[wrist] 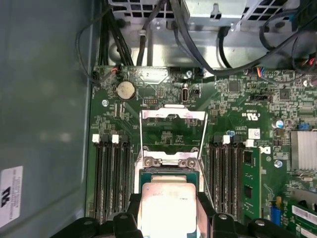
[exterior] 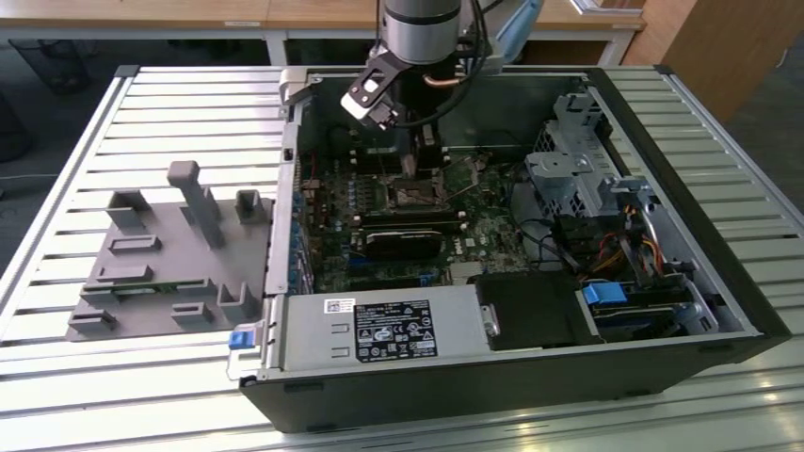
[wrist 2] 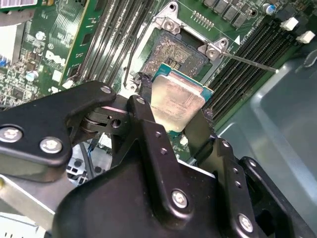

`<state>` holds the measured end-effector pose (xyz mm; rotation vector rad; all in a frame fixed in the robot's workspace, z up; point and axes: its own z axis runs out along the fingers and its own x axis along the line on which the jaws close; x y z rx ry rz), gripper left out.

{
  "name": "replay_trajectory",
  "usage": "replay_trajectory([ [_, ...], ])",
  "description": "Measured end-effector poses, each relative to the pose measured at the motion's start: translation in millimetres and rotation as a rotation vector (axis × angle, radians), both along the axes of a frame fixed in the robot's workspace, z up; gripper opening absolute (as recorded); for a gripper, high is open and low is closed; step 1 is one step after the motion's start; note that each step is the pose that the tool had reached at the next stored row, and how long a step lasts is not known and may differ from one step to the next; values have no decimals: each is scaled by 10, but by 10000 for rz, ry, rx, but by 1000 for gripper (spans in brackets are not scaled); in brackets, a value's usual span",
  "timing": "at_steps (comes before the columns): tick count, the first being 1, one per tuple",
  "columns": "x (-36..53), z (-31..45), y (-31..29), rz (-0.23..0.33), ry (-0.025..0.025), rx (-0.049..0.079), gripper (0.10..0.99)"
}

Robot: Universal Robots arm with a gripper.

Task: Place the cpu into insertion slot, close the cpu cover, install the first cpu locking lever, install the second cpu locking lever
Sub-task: 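Place the cpu into insertion slot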

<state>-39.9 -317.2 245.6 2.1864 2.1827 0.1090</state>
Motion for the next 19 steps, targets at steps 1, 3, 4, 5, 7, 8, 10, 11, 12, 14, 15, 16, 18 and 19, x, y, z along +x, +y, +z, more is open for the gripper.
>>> replay_trajectory([
  [1, -4, -20, 0, 18, 0, 0, 525],
  [3, -22, -56, 0, 135, 0, 2, 525],
  [4, -32, -73, 0, 199, 0, 1, 525],
  [5, -35, -85, 0, 229, 0, 1, 525],
  [7, -35, -89, 0, 232, 2, -1, 525],
  [8, -35, -96, 0, 232, 0, 3, 525],
  [10, -35, -129, 0, 232, 1, 2, 525],
  [11, -35, -147, 0, 232, 0, 2, 525],
  [12, -35, -164, 0, 231, 1, 1, 525],
  [14, -38, -202, 0, 230, 0, 2, 525],
  [15, -42, -219, 0, 230, 1, 0, 525],
  [16, -45, -237, 0, 231, 1, 0, 525],
  [18, -54, -268, 0, 229, 0, 2, 525],
  [19, -55, -283, 0, 227, 0, 2, 525],
])
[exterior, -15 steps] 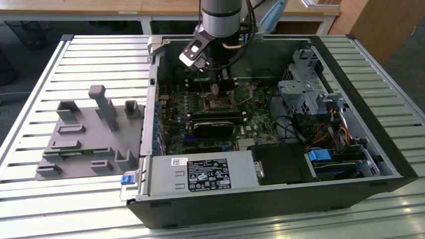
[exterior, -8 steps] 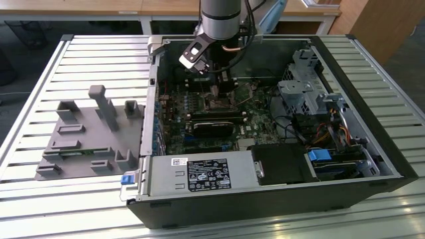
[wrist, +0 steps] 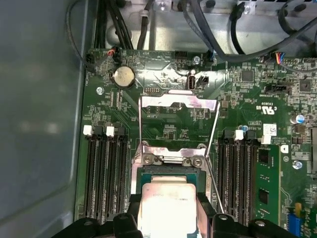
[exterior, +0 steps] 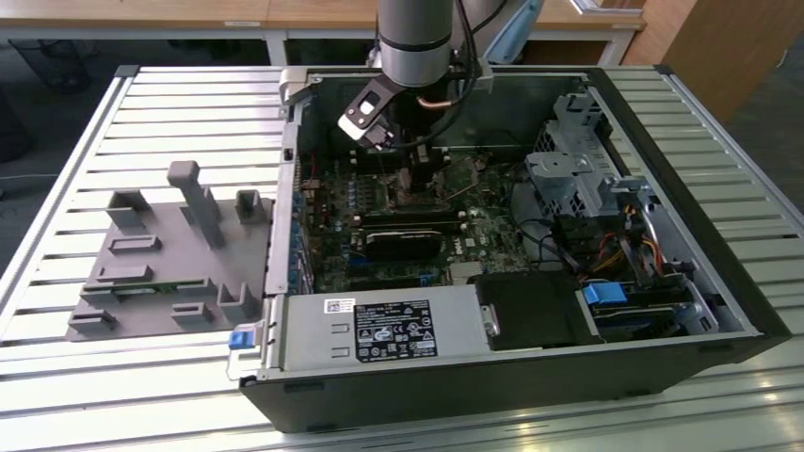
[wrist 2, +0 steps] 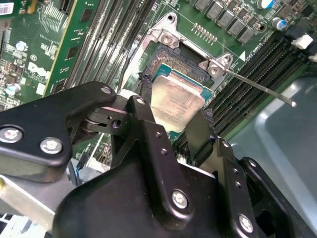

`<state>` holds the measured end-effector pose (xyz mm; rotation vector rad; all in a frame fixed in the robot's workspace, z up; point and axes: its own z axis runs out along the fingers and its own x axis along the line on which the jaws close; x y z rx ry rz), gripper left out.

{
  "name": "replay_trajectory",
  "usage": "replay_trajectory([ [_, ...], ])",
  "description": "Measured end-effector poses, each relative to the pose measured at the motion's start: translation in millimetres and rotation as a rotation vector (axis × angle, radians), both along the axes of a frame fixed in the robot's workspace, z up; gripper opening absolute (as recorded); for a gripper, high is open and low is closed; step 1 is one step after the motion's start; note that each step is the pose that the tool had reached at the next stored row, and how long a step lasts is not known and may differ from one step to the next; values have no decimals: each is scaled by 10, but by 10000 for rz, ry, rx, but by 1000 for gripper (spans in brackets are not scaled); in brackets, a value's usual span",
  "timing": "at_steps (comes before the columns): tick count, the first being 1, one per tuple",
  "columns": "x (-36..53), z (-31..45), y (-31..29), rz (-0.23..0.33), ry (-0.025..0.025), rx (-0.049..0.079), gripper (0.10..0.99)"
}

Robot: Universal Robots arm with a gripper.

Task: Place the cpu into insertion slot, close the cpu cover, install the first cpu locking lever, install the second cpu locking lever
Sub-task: 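Place the cpu into insertion slot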

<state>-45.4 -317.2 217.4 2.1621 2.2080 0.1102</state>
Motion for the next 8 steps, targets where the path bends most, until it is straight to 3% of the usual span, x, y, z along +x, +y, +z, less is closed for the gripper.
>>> replay_trajectory([
  [8, -3, -54, 0, -50, 1, 0, 525],
])
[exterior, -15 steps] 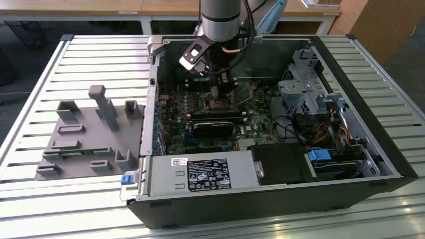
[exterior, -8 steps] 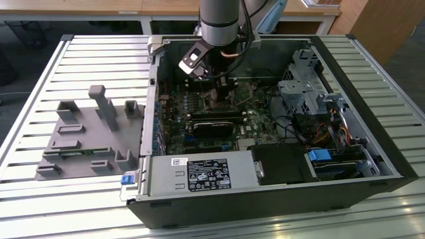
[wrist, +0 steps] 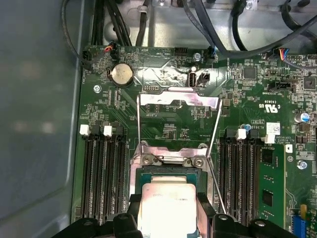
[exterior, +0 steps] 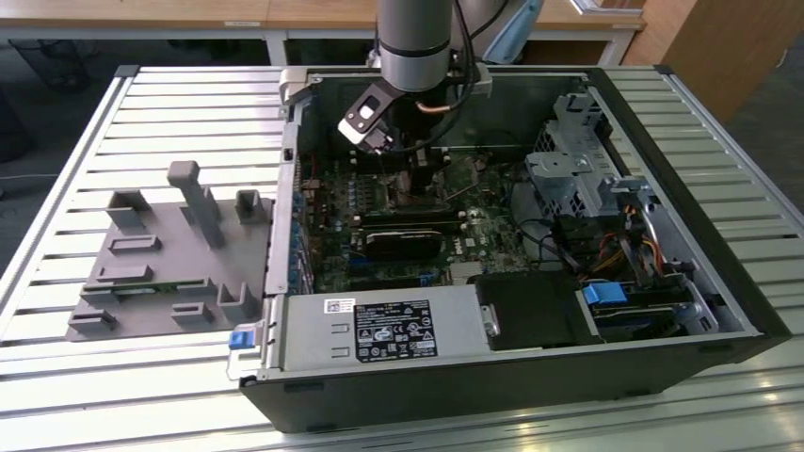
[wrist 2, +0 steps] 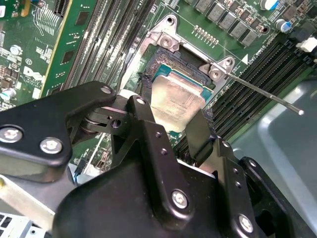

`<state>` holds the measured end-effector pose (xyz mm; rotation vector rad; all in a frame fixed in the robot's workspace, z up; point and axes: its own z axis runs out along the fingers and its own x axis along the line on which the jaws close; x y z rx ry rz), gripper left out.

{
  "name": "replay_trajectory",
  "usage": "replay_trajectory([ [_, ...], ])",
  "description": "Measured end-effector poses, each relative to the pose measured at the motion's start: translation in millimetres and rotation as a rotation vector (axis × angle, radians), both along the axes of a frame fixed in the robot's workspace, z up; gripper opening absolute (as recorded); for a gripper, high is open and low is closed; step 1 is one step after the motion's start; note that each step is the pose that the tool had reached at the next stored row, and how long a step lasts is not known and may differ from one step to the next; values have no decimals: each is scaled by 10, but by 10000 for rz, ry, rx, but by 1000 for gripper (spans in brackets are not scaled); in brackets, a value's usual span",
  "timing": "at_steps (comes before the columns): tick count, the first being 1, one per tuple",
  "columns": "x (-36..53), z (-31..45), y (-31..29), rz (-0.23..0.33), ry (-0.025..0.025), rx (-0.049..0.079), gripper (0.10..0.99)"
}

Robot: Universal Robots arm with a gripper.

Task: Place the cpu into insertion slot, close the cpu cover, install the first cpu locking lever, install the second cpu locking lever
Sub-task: 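Place the cpu into insertion slot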

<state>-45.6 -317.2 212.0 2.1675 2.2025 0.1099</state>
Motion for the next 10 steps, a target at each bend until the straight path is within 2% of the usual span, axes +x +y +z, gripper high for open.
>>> replay_trajectory([
  [10, -12, -70, 0, -96, 0, 0, 525],
])
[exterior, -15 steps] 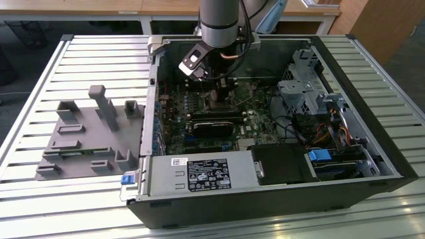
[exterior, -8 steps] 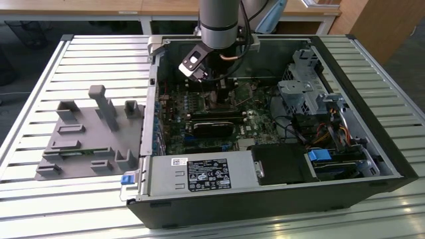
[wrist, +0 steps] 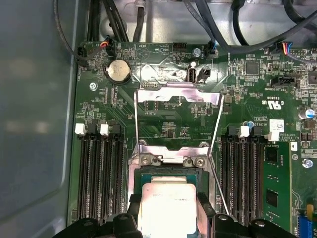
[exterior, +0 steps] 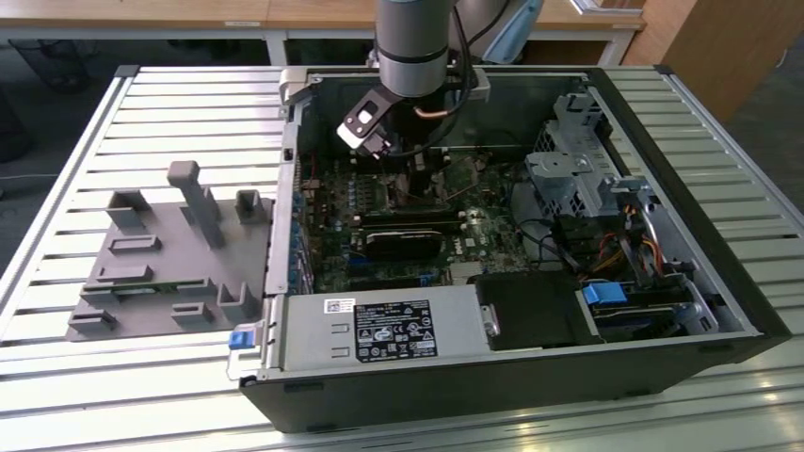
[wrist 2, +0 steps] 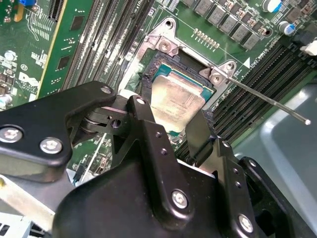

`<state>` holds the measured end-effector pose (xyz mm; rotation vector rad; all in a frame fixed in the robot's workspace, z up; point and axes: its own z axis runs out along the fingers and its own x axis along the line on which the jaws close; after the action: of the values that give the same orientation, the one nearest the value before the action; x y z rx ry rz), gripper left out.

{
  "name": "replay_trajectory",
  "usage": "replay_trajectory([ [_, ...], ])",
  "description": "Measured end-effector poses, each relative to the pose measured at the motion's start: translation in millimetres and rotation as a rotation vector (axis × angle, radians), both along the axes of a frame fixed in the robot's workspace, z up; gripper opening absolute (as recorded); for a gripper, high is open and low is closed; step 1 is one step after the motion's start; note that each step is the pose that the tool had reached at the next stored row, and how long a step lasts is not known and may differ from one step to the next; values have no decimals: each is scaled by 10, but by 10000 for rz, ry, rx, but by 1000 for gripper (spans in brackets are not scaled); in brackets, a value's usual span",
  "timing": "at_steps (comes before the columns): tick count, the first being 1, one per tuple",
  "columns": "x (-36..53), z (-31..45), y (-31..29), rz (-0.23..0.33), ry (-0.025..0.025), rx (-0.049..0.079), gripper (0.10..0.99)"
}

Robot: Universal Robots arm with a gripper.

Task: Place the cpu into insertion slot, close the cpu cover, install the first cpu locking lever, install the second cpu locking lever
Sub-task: 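Place the cpu into insertion slot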

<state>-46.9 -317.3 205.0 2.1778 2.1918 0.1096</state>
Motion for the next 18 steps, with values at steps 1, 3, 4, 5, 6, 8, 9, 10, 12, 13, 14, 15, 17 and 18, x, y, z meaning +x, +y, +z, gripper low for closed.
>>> replay_trajectory([
  [1, 0, -5, 0, -4, 0, 0, 525],
  [3, 0, -14, 0, -40, 0, 0, 525],
  [4, 0, -18, 0, -61, 1, 0, 525],
  [5, 0, -23, 0, -74, 0, 0, 525],
  [6, 0, -27, 0, -84, 1, -1, 525],
  [8, 0, -42, 0, -103, 0, 0, 525],
  [9, 0, -46, 0, -109, 0, 0, 525],
  [10, 0, -50, 0, -116, 1, -1, 525],
  [12, 0, -57, -1, -129, 1, -1, 525],
  [13, 0, -59, -1, -136, 1, -1, 525],
  [14, 0, -61, -1, -144, 1, -2, 525],
  [15, 0, -62, 0, -152, 2, -2, 525],
  [17, 0, -62, 0, -167, 1, -2, 525],
  [18, 0, -63, 0, -172, 0, 0, 525],
])
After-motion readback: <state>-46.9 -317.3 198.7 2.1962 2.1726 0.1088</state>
